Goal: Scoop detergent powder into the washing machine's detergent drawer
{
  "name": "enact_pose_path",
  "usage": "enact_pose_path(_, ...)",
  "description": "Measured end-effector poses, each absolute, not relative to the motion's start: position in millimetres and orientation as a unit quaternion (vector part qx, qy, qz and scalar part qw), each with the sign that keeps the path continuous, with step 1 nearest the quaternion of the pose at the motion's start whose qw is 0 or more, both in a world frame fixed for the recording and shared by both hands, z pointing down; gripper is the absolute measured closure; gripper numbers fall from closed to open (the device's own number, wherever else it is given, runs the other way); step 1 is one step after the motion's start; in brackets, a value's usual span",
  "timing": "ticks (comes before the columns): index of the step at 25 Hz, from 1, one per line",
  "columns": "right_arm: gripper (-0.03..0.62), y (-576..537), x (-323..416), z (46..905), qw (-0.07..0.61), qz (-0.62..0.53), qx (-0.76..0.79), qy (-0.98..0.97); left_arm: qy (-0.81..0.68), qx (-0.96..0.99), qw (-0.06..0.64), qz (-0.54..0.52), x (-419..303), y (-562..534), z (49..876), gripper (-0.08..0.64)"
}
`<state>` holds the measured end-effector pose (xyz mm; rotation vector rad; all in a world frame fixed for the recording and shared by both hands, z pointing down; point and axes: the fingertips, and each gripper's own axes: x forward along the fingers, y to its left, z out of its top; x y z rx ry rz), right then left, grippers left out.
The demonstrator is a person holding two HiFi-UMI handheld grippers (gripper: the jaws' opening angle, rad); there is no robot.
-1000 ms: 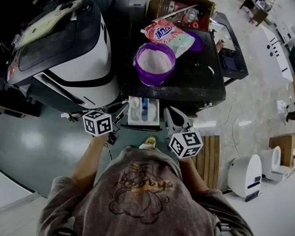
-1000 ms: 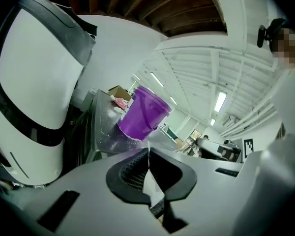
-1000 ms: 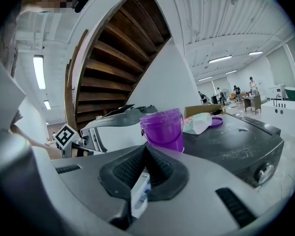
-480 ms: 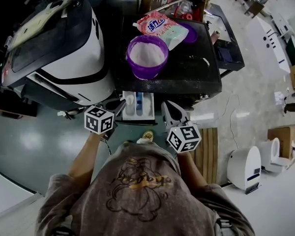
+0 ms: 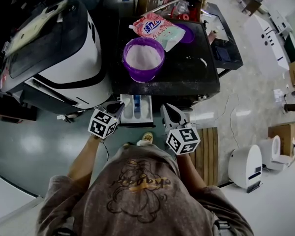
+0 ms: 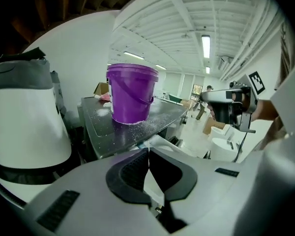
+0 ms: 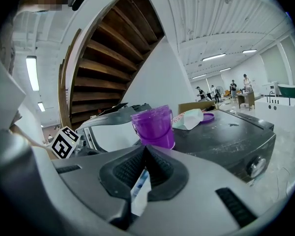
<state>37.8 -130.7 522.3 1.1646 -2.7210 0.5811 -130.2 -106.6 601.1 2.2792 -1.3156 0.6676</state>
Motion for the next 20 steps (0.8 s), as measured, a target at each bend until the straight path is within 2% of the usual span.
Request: enact_pose_path(20, 0.589, -130.7, 37.3, 529.8, 0.07, 0.197, 0.386, -0.899, -0.403, 0.815, 0.006, 0.416, -110.4, -104.6, 618.8, 0.537)
